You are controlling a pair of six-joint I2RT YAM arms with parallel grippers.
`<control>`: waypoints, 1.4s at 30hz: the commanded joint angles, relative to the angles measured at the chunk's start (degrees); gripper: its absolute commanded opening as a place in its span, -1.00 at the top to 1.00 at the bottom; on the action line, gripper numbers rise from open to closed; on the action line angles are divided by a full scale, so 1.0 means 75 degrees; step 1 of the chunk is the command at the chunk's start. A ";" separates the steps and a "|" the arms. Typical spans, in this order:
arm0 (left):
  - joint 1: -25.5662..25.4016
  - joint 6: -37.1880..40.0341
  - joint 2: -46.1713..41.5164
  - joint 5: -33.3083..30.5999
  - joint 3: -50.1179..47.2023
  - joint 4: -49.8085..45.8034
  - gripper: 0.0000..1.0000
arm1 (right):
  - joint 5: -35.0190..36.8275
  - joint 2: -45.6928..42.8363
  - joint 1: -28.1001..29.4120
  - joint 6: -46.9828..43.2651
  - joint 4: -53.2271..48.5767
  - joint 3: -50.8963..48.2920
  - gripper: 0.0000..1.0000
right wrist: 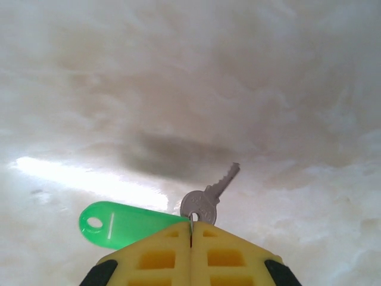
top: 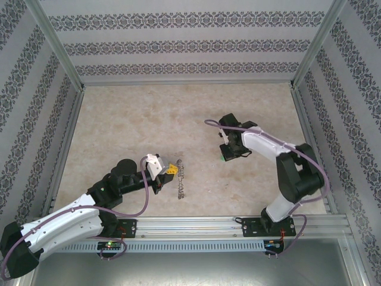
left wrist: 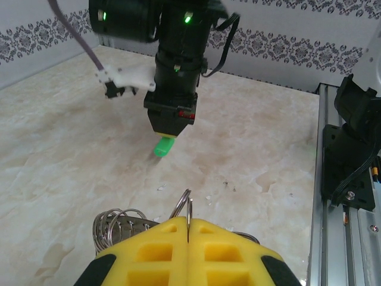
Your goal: Put the keys on the keyring
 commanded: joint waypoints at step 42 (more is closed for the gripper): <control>0.0041 -0.0293 -0.0316 -0.0609 0.0256 -0.0577 1.00 | -0.1119 0.0926 0.1668 0.0419 0.0282 0.0077 0.53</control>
